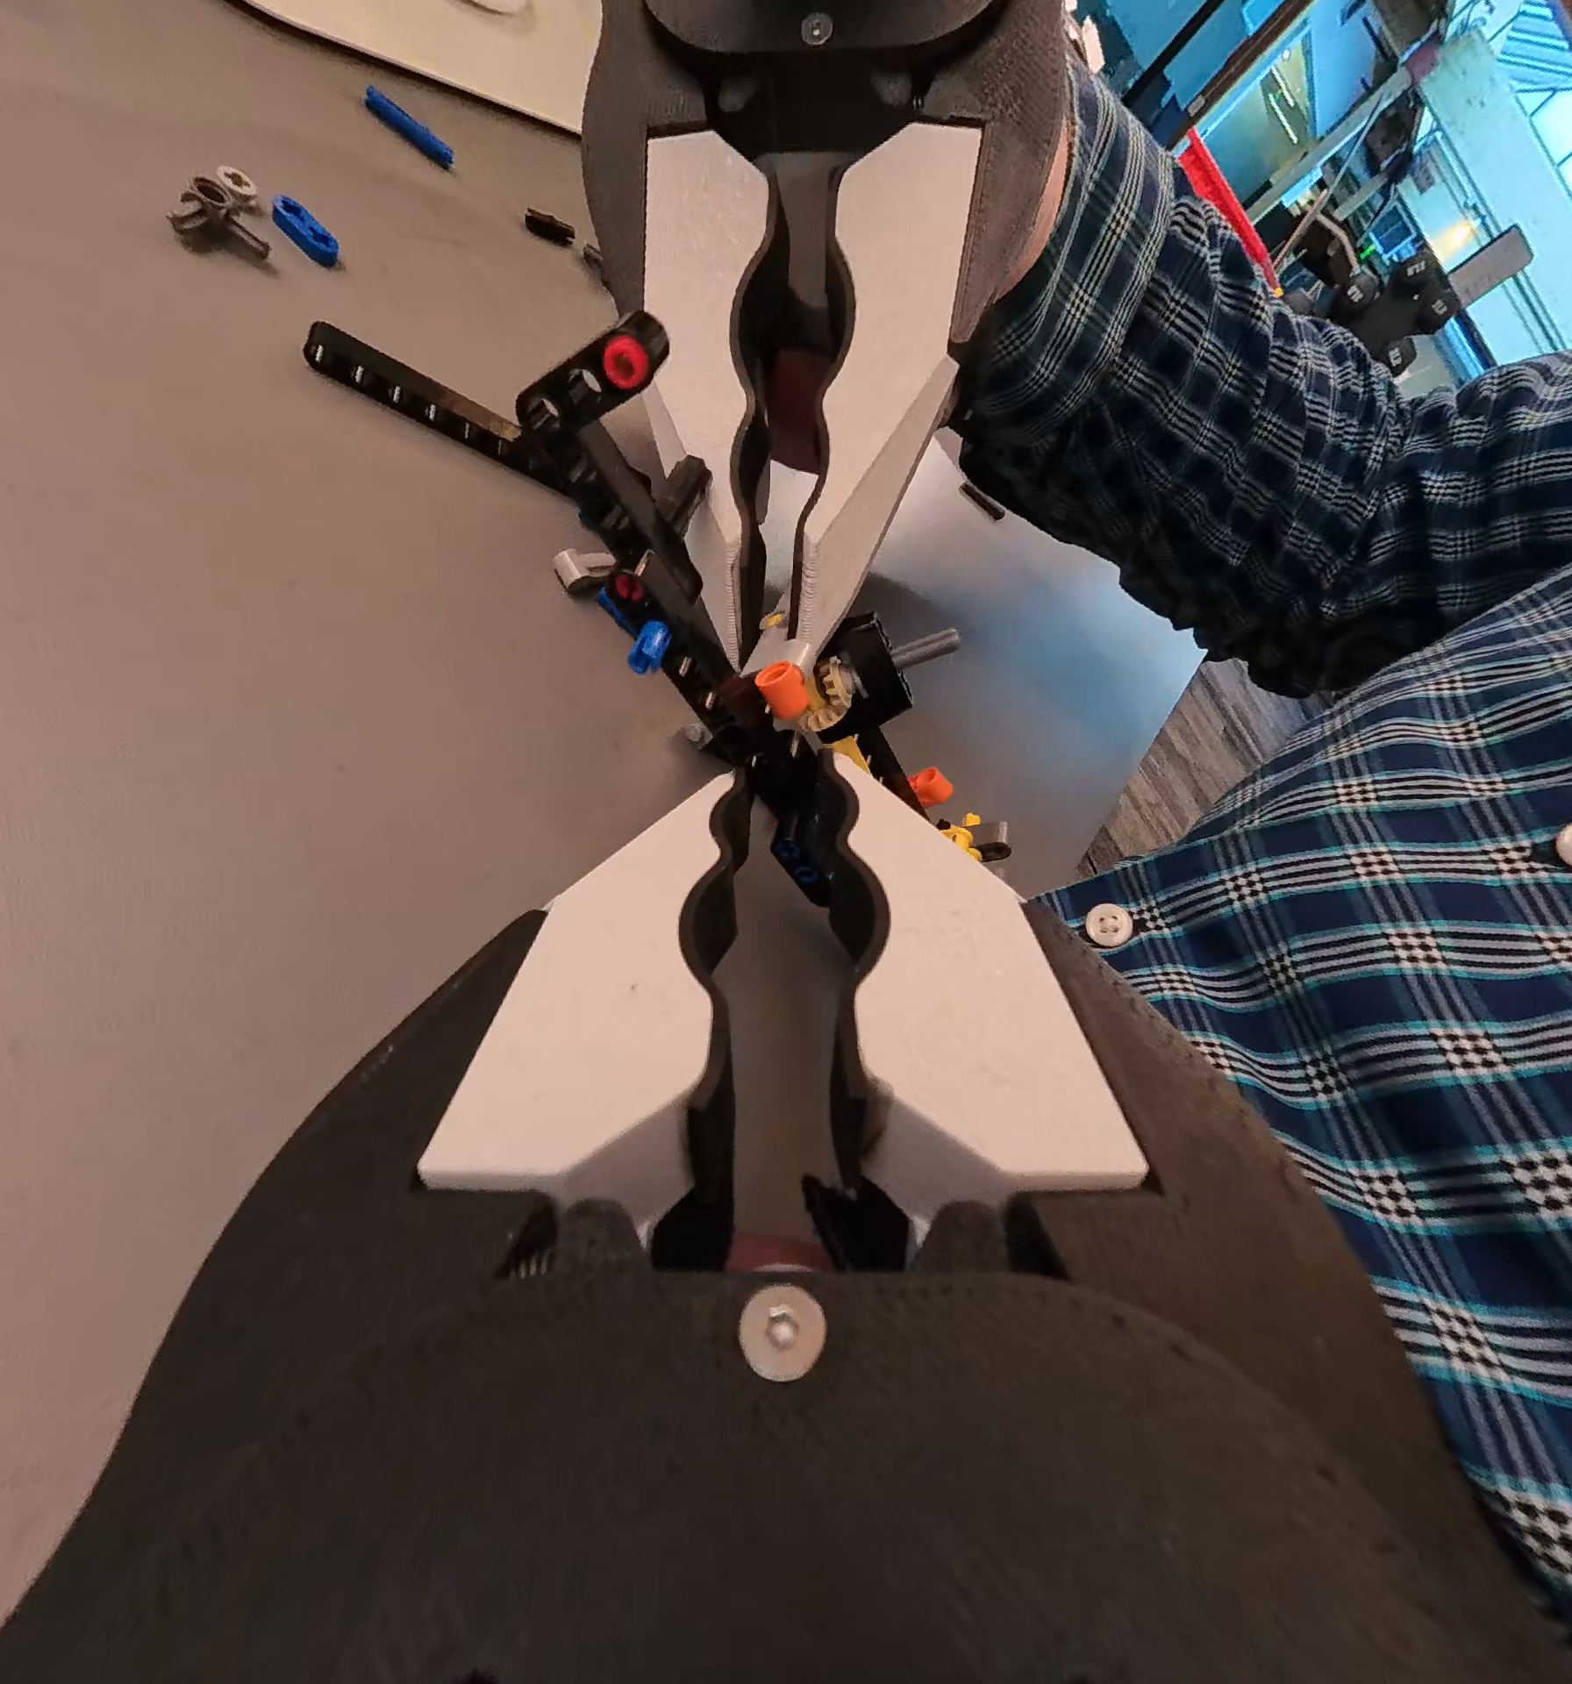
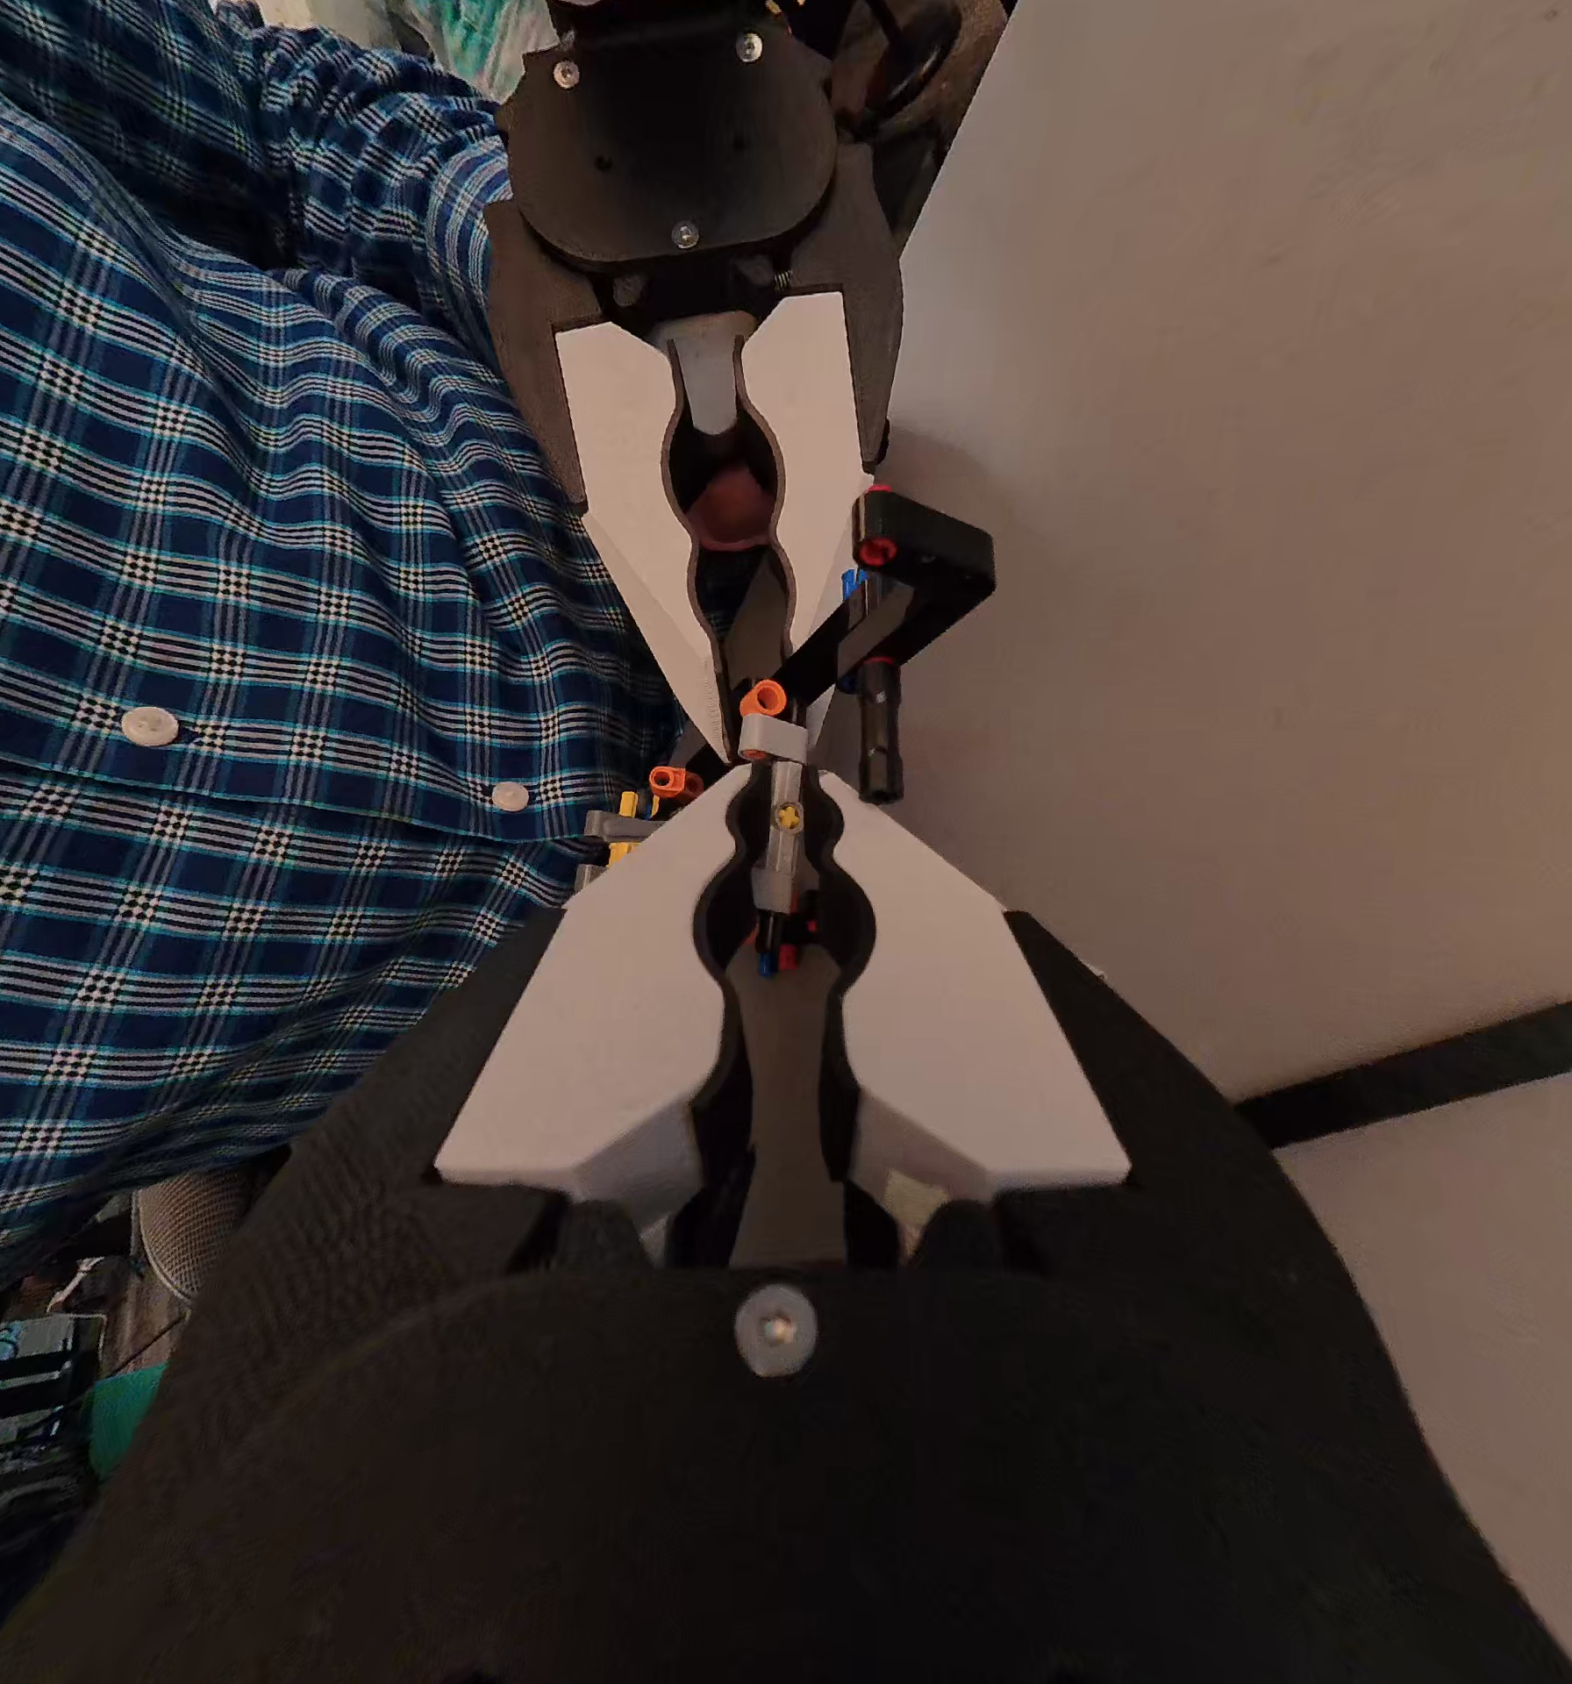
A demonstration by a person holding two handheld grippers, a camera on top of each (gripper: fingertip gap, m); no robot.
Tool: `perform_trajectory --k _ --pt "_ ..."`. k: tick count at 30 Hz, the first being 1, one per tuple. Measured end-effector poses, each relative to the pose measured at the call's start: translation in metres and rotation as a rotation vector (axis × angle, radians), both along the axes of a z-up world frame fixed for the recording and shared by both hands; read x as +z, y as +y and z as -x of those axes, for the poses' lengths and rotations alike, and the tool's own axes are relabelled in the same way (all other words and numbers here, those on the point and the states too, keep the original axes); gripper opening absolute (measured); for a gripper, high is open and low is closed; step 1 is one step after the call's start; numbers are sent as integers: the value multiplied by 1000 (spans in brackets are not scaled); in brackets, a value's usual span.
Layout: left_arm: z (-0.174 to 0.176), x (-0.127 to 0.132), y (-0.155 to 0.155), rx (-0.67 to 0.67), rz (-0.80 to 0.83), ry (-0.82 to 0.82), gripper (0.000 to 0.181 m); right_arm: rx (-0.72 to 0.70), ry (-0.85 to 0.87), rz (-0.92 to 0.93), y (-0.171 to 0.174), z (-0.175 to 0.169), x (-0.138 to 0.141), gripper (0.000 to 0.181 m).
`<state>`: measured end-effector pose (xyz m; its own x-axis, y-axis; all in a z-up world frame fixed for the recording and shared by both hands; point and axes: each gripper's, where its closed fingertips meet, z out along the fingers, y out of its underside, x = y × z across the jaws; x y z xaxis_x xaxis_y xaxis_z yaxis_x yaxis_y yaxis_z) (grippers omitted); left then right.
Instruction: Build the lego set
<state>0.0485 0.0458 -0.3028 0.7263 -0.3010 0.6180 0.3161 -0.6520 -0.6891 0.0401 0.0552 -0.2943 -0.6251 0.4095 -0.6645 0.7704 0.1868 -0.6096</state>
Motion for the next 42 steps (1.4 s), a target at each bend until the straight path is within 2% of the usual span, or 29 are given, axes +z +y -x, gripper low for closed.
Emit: perform_trajectory --k 14,21,30,42 --pt "-4 -1 0 -31 -20 69 12 15 22 -27 -1 -3 -2 4" --pt "6 2 -1 47 -77 225 21 2 43 -11 -4 0 1 5" --pt "15 6 -6 104 -121 279 12 7 48 -6 -7 3 0 5" --pt "15 3 -3 21 -180 357 12 22 49 -6 -5 2 -4 4"
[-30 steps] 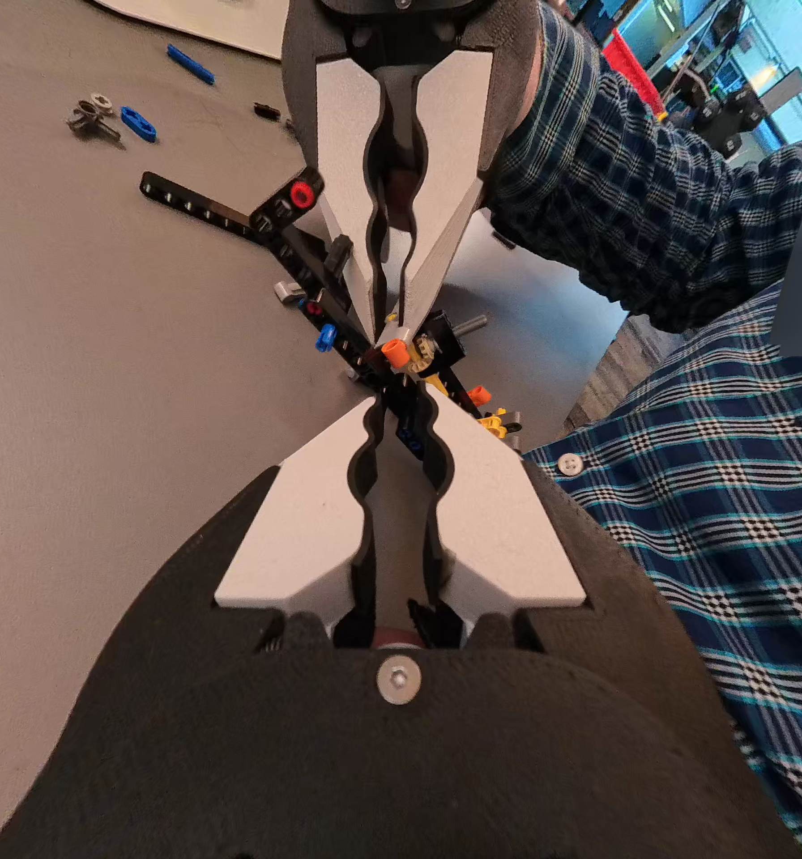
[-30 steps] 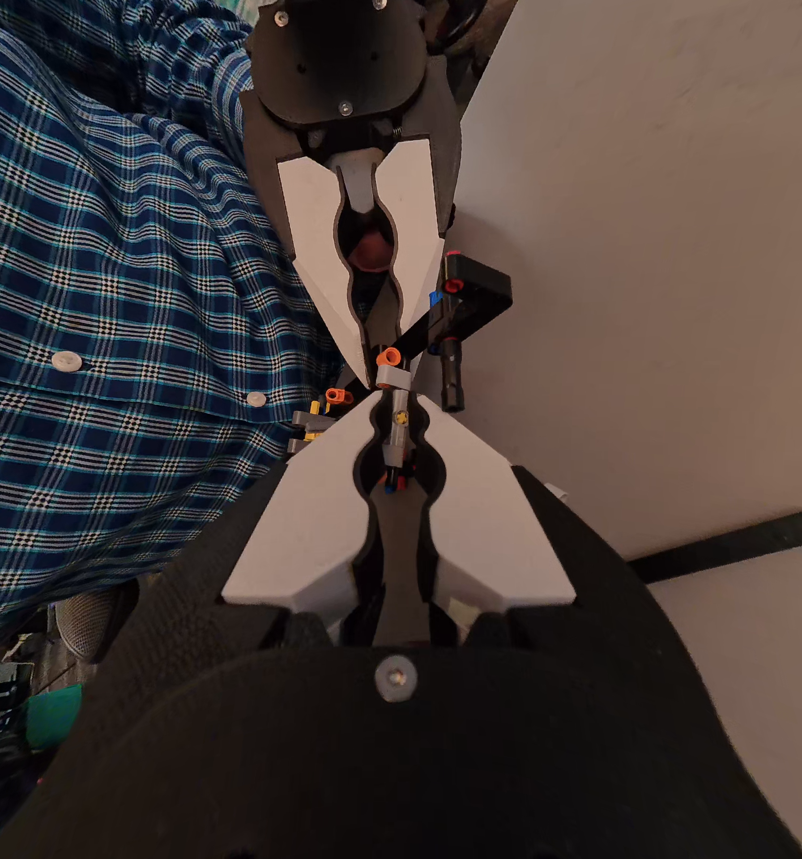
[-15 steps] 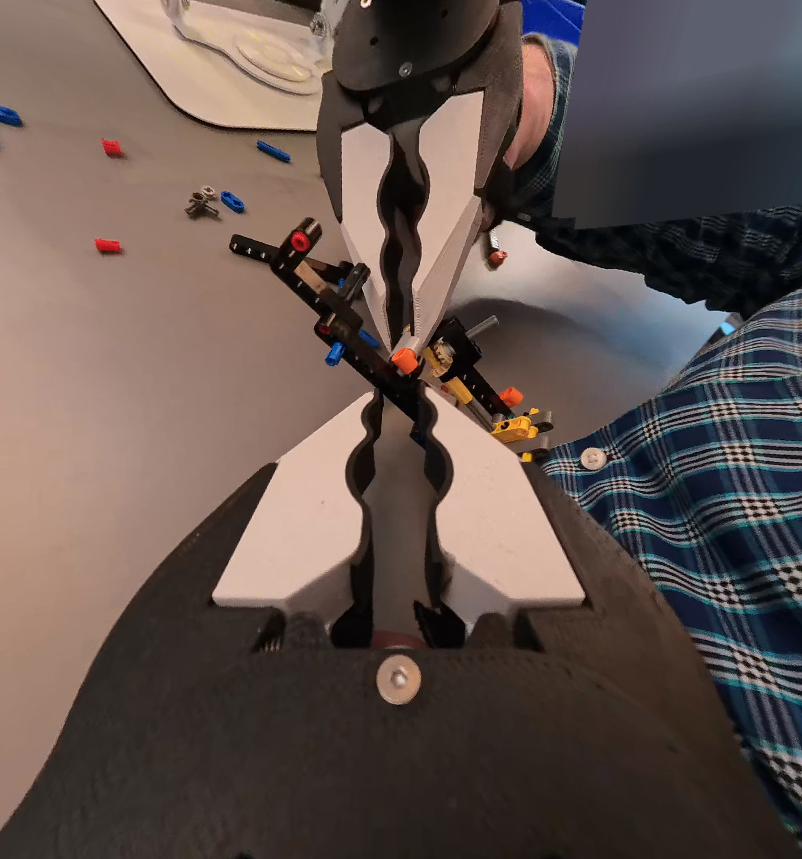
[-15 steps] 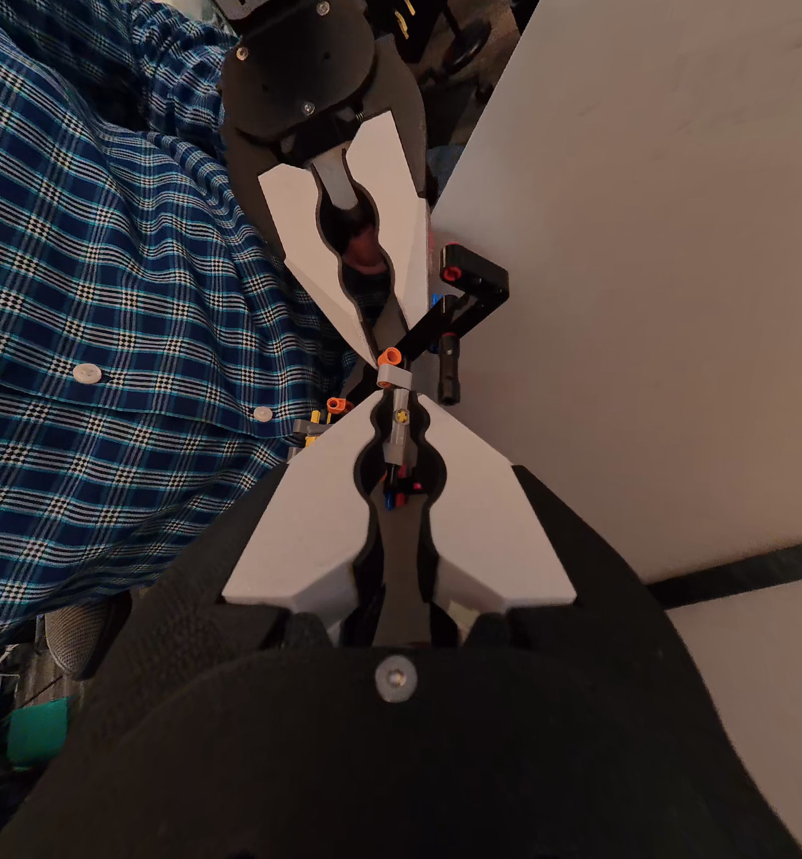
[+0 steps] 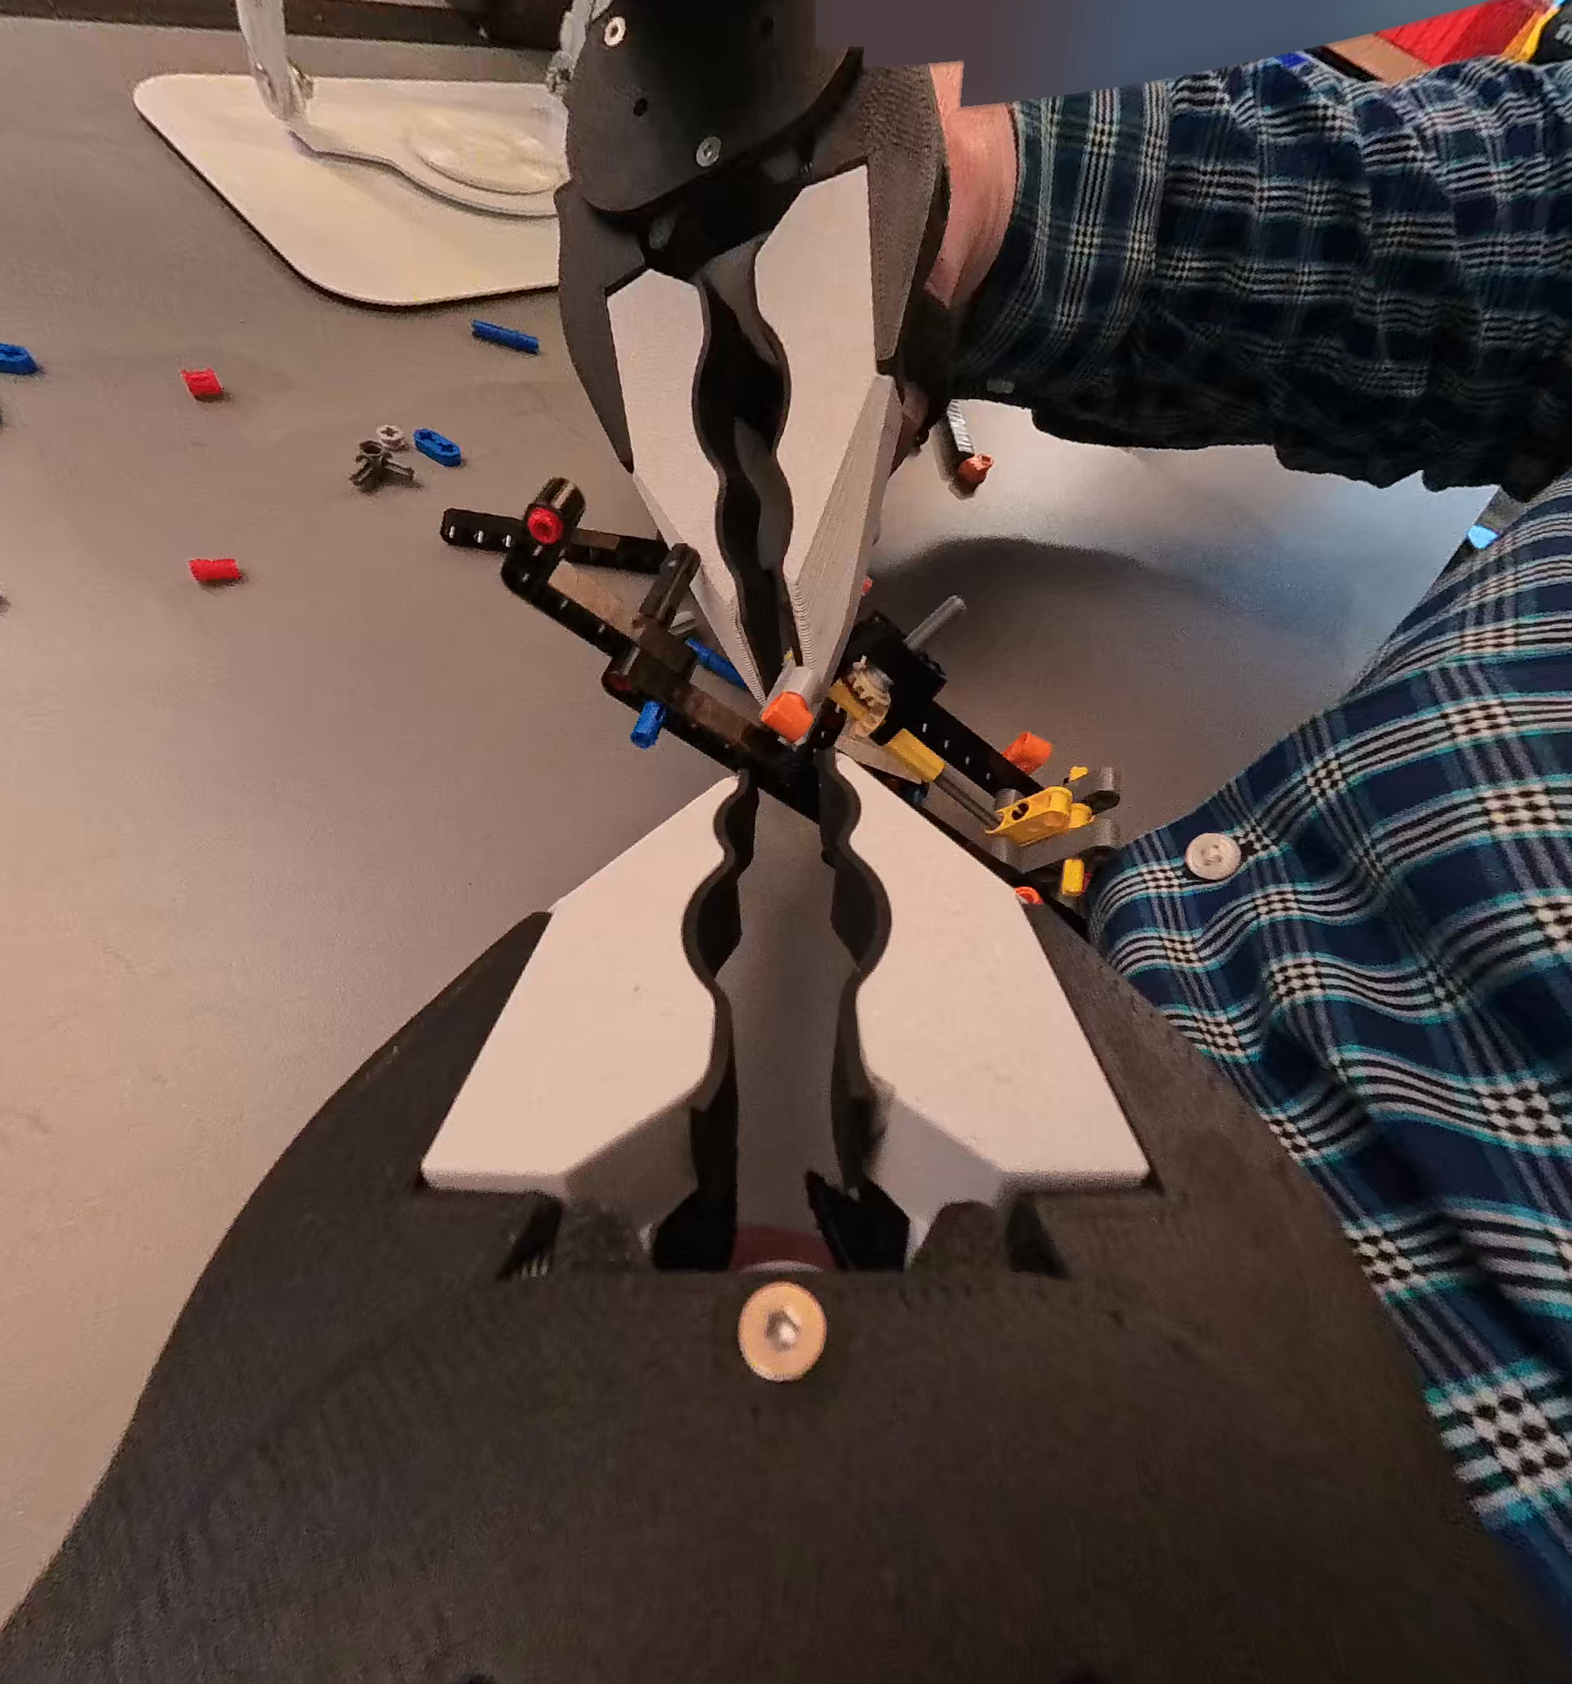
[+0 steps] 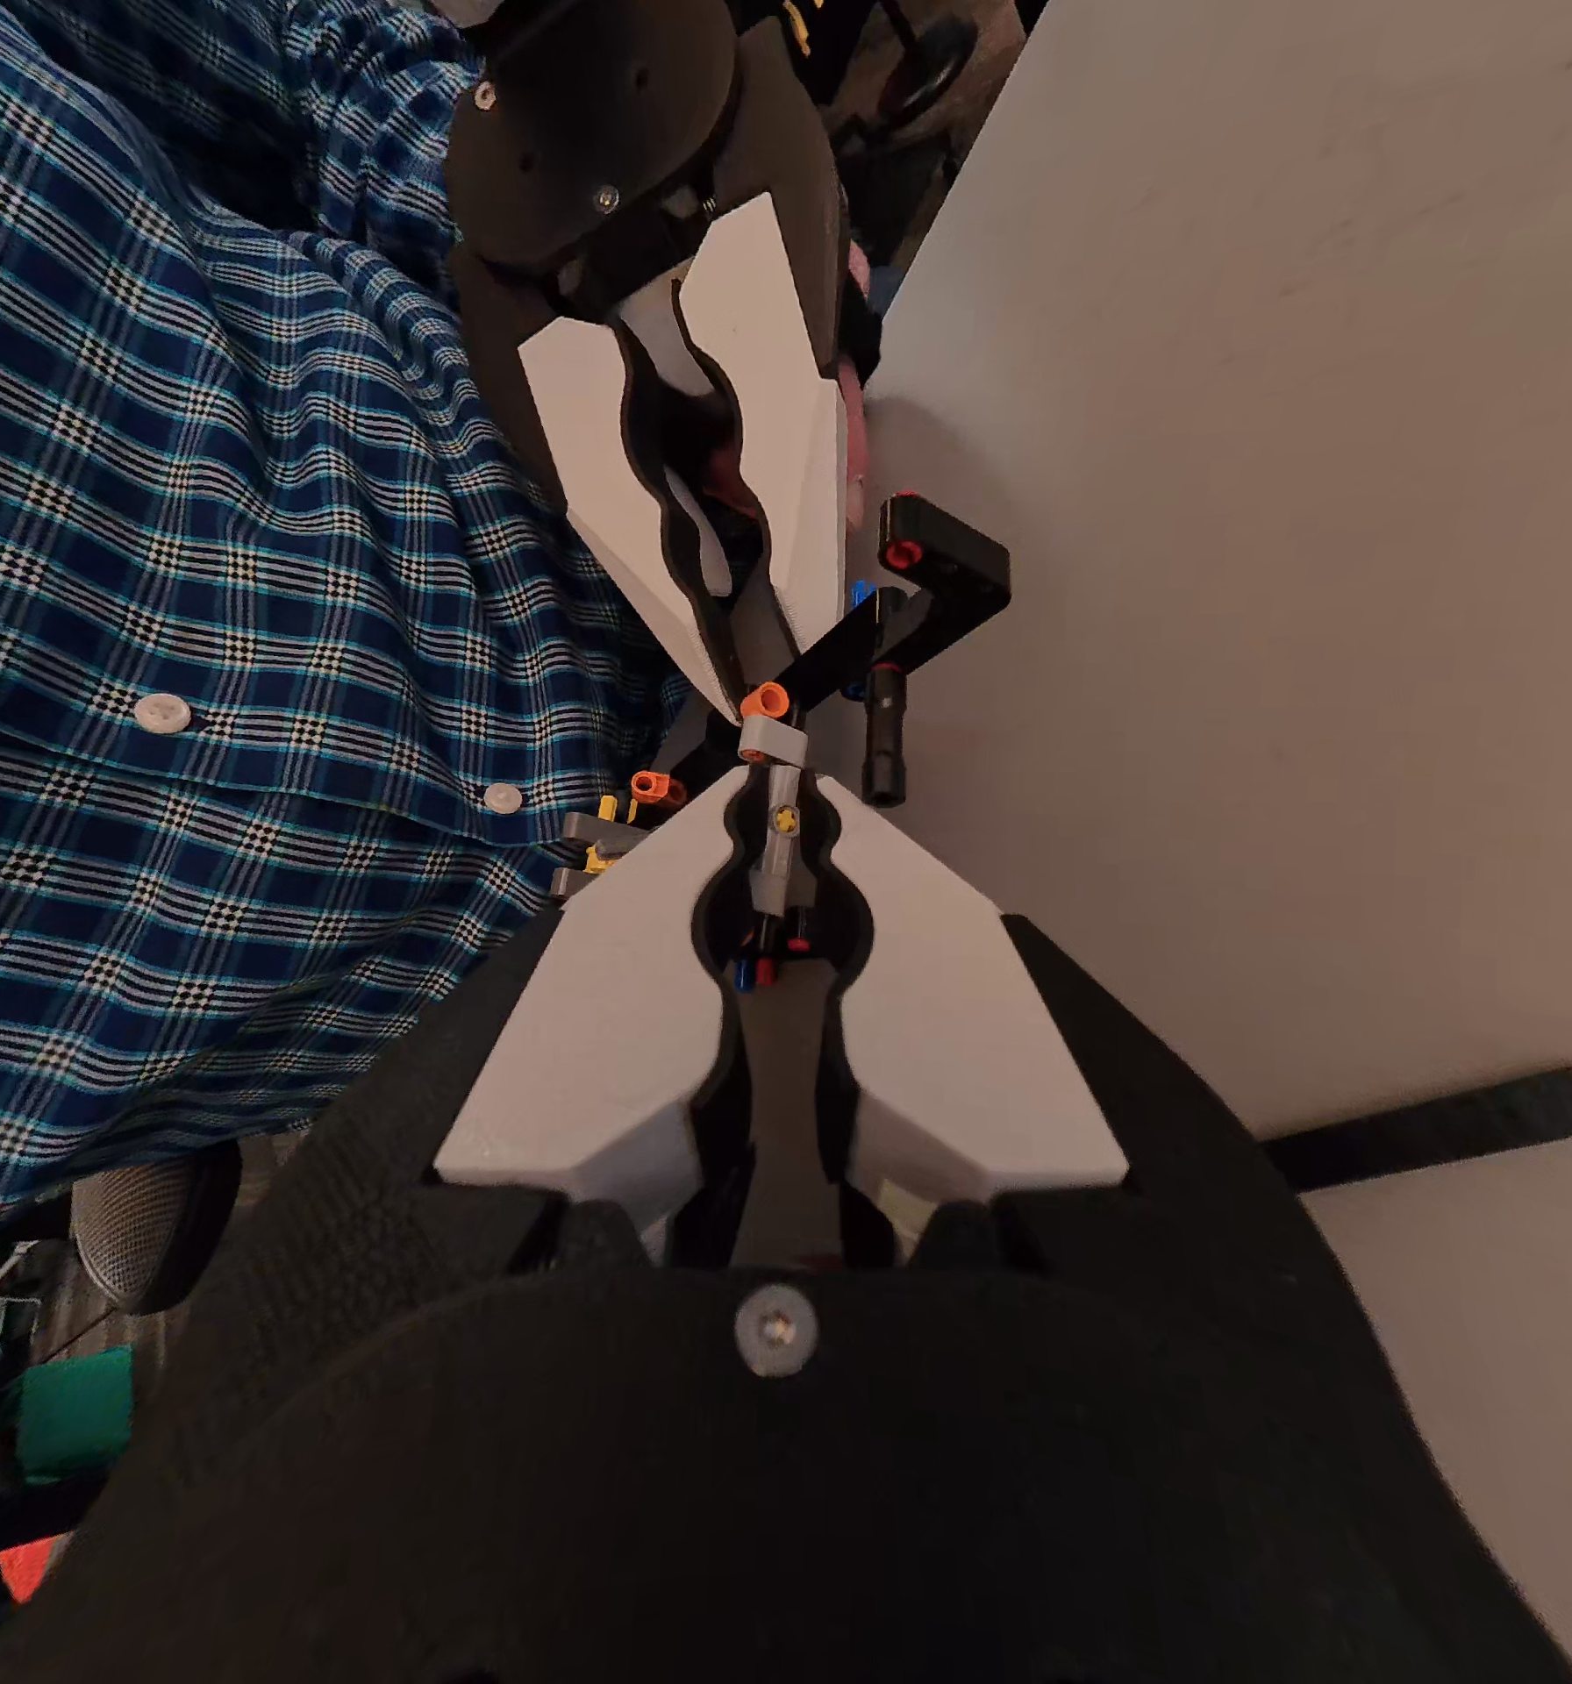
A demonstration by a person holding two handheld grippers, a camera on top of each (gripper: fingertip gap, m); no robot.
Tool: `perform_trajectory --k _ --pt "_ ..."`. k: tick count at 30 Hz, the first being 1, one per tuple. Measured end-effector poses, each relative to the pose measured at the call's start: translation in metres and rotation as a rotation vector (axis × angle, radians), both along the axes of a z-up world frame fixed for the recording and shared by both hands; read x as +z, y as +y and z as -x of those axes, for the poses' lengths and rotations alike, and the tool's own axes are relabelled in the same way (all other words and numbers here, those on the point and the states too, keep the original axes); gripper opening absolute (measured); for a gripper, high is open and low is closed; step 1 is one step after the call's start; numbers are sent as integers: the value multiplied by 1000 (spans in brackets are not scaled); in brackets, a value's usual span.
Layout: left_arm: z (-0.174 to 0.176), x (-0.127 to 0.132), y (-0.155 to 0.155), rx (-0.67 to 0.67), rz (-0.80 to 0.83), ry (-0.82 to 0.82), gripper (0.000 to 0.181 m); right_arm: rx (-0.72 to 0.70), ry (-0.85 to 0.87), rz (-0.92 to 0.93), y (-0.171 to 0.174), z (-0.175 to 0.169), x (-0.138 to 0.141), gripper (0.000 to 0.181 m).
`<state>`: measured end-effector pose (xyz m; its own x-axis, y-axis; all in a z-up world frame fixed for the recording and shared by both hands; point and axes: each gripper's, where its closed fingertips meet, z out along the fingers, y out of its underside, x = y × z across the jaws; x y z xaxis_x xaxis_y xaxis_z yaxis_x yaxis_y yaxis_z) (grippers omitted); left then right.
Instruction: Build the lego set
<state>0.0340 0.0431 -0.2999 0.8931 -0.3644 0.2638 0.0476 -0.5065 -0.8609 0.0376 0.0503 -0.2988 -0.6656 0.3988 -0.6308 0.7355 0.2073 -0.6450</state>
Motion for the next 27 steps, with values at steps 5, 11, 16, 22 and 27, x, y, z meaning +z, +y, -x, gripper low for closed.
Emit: perform_trajectory --k 5,11,16,22,27 --pt "-1 1 -2 -41 -3 -6 11 12 11 10 -2 -1 1 4" --pt "-3 -1 -3 -67 8 9 10 18 6 10 -3 -3 -1 4" --pt "0 6 -4 -56 -39 8 10 -35 49 2 -4 1 6 6" --pt "-4 22 -8 -67 -118 21 9 -63 132 -37 -9 -3 22 6" --pt "-5 28 -11 -70 -153 -18 9 -55 158 -102 -12 -4 29 6"
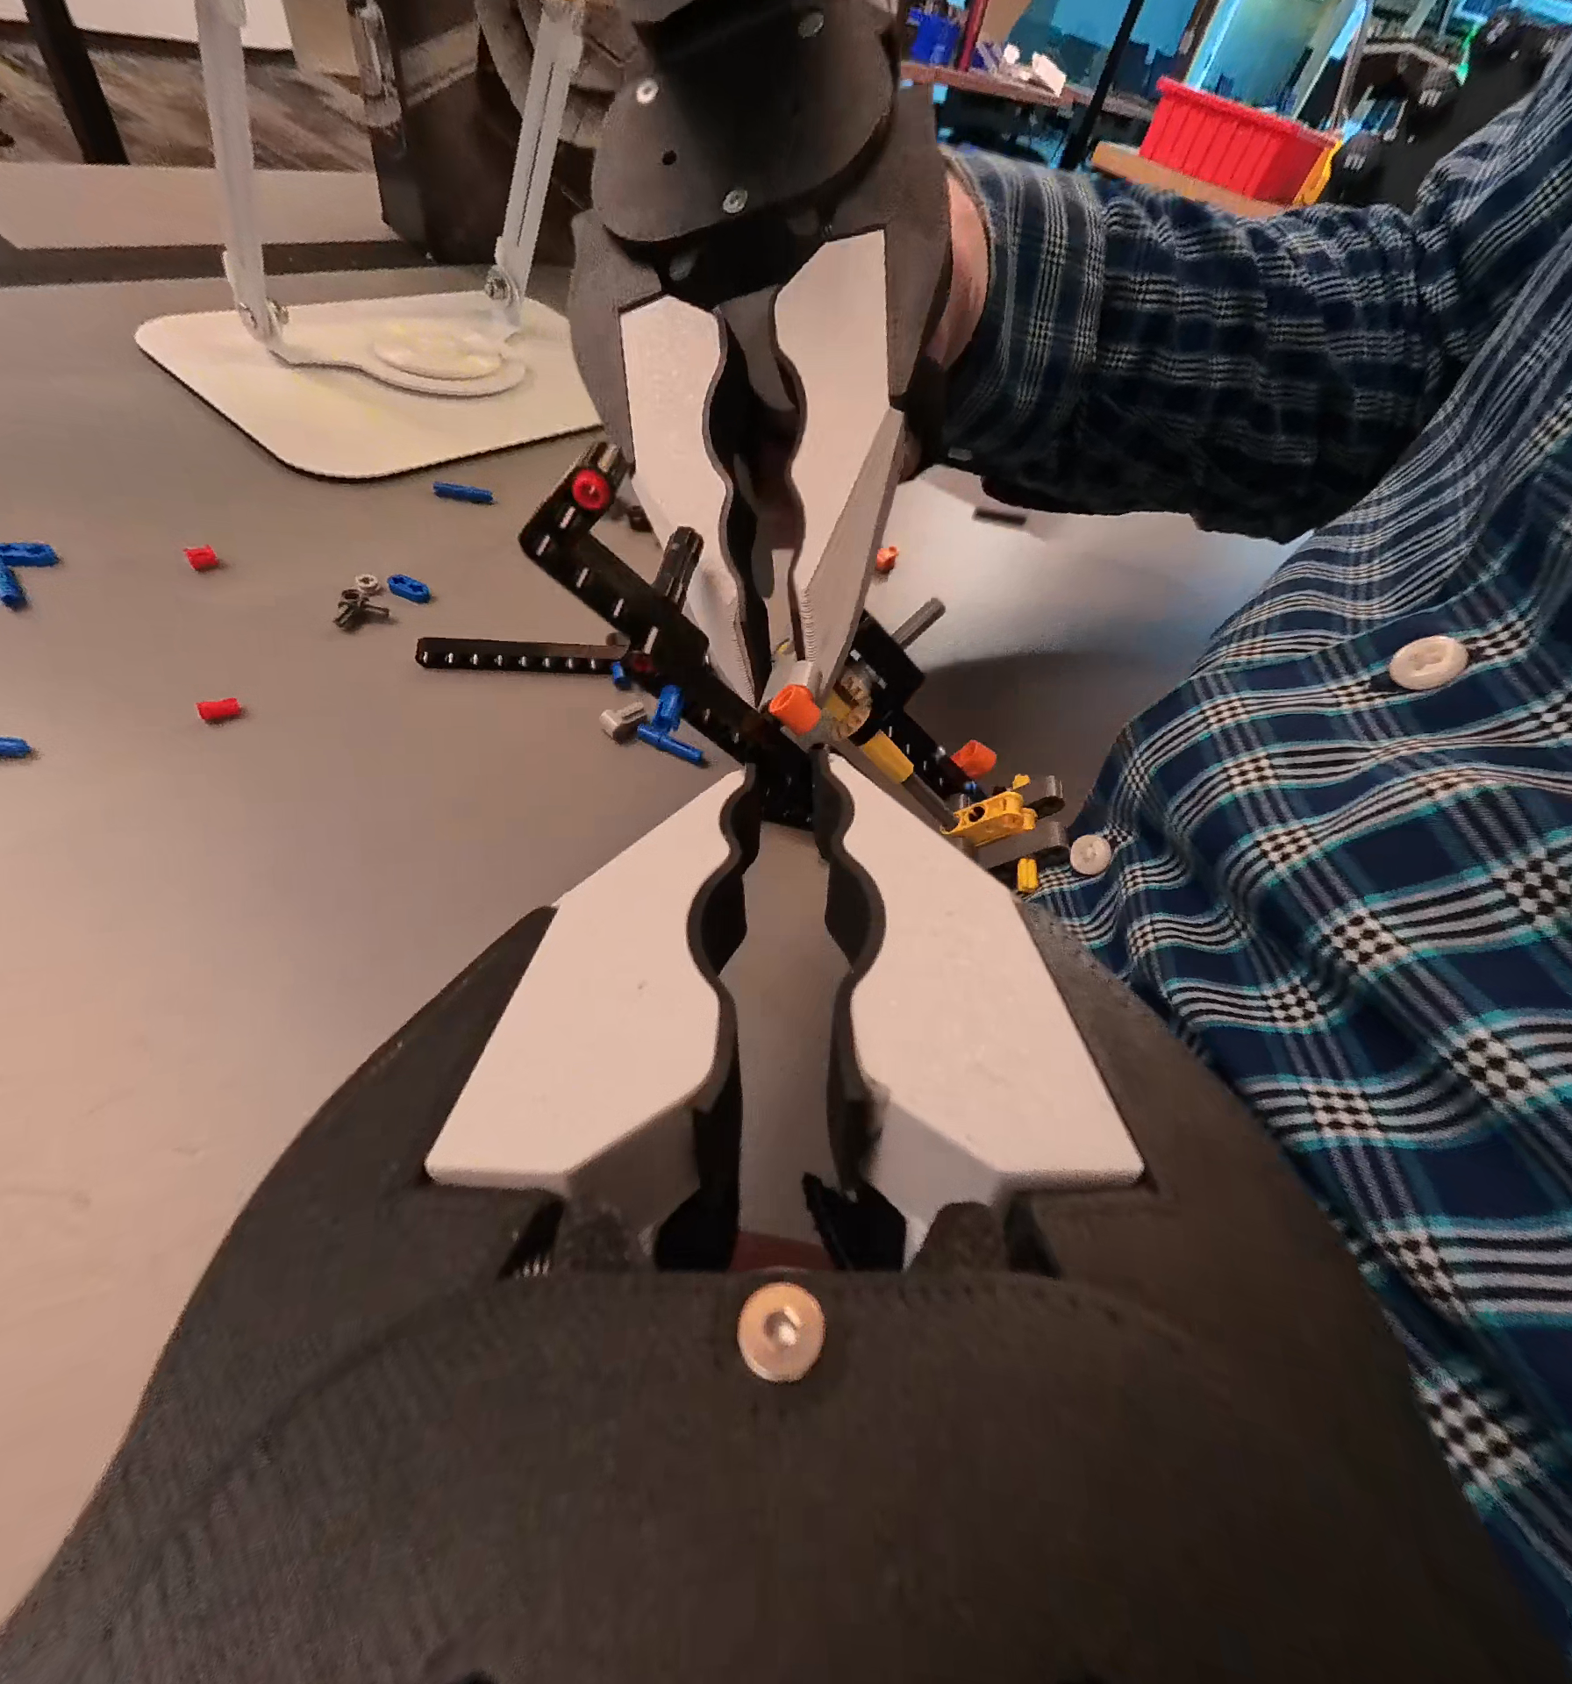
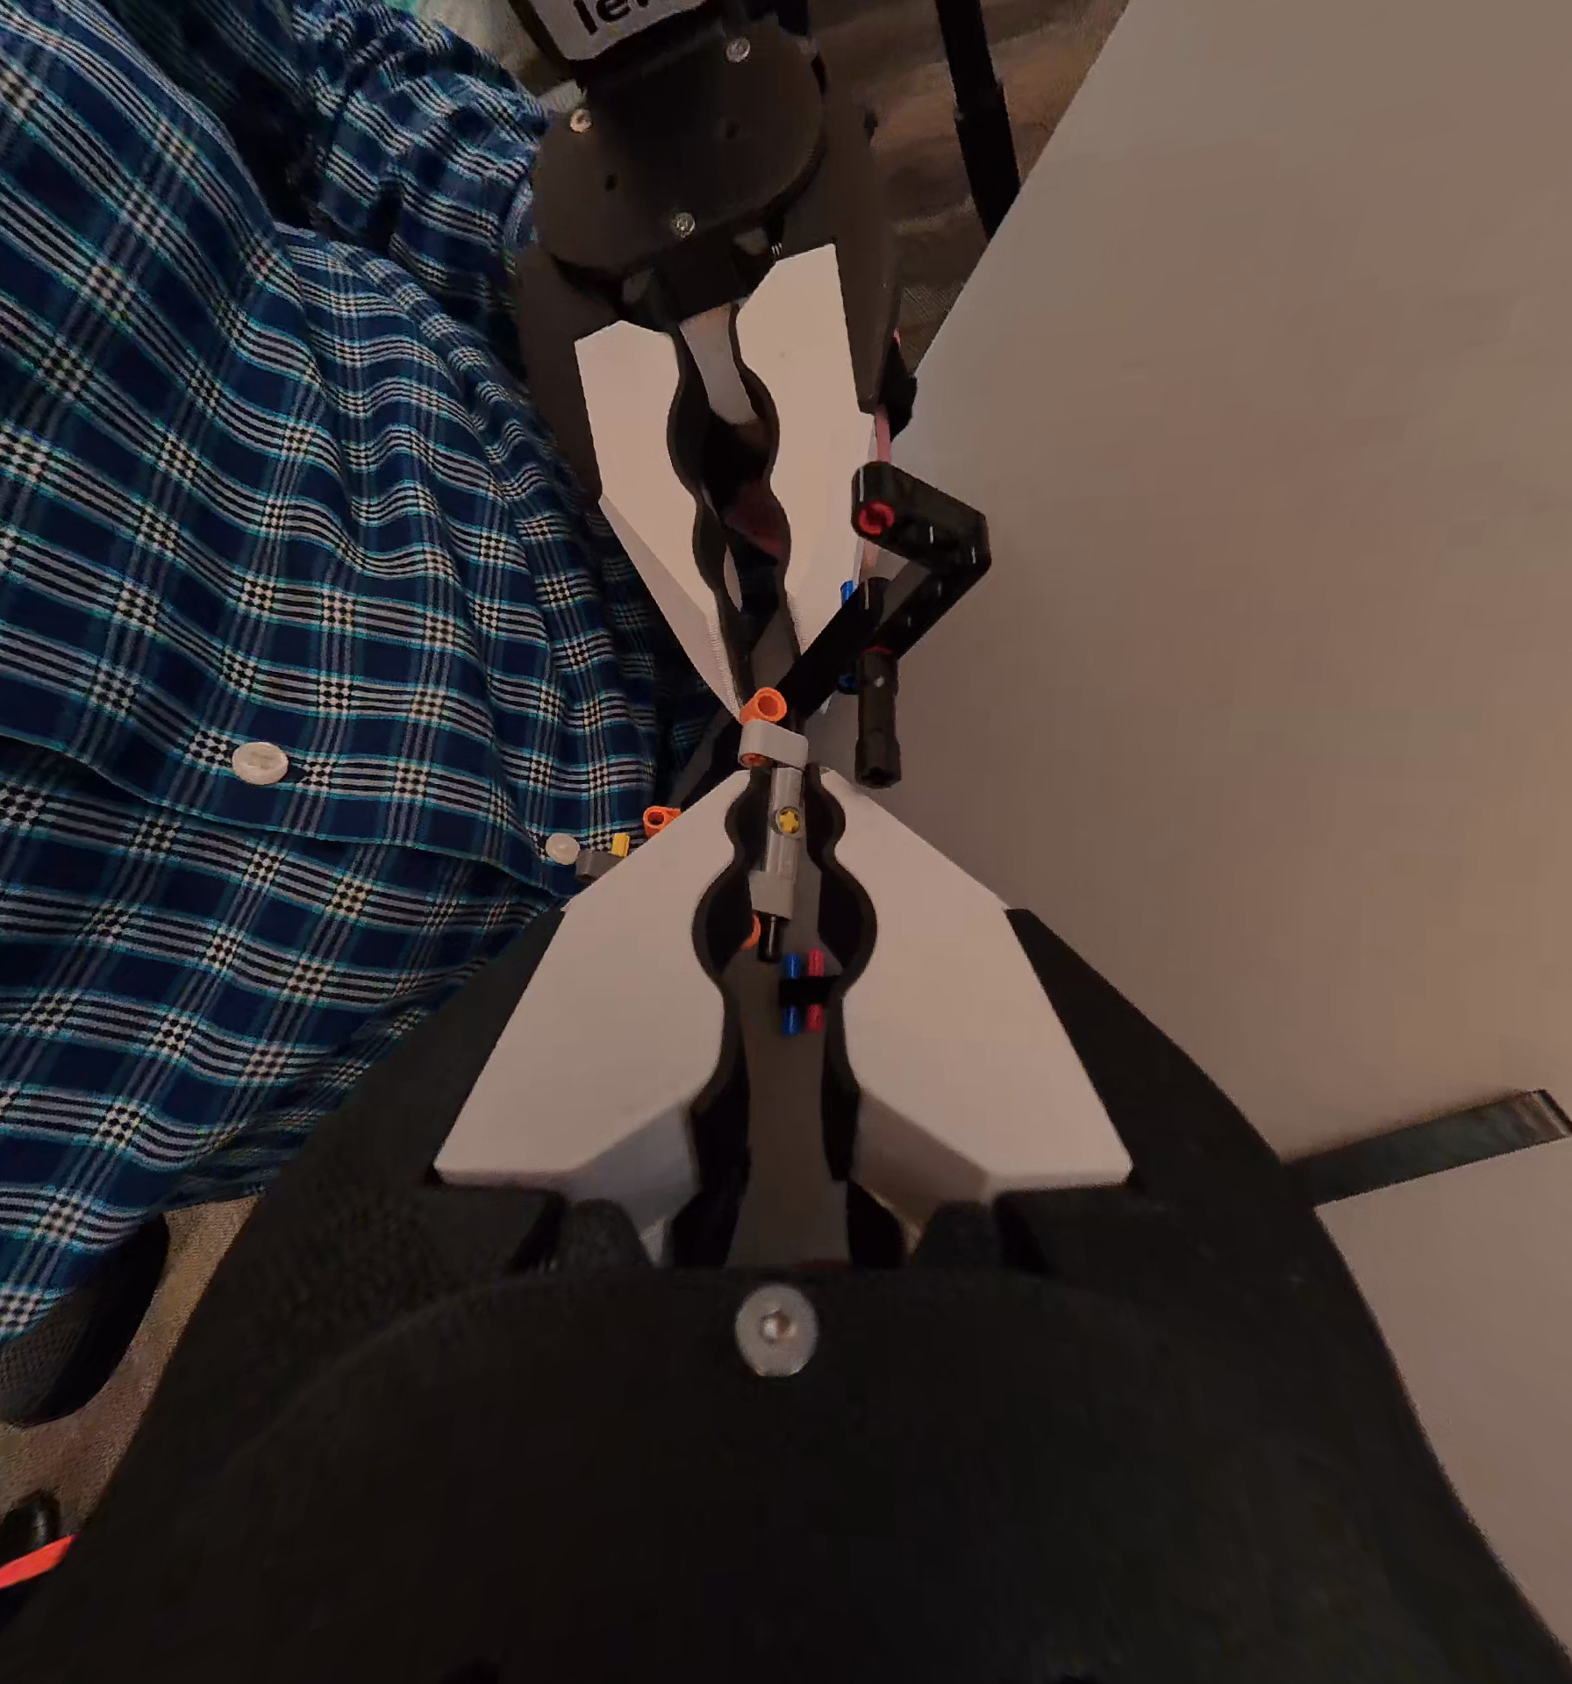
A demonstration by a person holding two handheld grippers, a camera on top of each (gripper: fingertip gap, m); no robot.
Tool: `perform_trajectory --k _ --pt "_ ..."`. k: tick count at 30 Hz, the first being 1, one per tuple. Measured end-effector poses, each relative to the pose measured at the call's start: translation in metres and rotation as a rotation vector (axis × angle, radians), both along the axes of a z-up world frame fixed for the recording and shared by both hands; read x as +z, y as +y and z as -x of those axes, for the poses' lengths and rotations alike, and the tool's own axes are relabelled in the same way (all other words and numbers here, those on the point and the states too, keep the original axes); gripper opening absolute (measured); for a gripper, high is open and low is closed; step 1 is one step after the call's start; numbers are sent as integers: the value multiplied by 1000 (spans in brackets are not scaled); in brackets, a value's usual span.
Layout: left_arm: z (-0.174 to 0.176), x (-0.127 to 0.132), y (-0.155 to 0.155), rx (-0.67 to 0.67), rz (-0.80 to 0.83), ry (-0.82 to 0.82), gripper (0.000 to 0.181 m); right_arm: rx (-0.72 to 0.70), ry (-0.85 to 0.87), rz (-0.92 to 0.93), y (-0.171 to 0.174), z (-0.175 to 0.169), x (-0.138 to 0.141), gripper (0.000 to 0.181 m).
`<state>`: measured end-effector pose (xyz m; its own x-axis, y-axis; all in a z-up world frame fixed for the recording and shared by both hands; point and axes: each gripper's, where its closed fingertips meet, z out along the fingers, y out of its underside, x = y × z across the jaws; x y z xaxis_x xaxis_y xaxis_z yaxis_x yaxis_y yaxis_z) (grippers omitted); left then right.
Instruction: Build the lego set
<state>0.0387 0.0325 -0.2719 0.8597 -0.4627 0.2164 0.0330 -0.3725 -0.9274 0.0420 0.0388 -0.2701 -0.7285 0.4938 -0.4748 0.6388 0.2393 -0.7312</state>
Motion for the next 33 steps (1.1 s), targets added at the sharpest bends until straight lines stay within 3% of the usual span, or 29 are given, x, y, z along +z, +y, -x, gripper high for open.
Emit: perform_trajectory --k 20,23,33 --pt "7 -6 -5 15 101 -206 10 -25 -7 -132 -5 9 -3 6" --pt "0 -11 -6 -27 141 -219 23 -21 1 -124 -9 9 0 6" --pt "-4 -11 -4 -71 187 -316 14 -20 -17 -131 -8 10 -1 6"
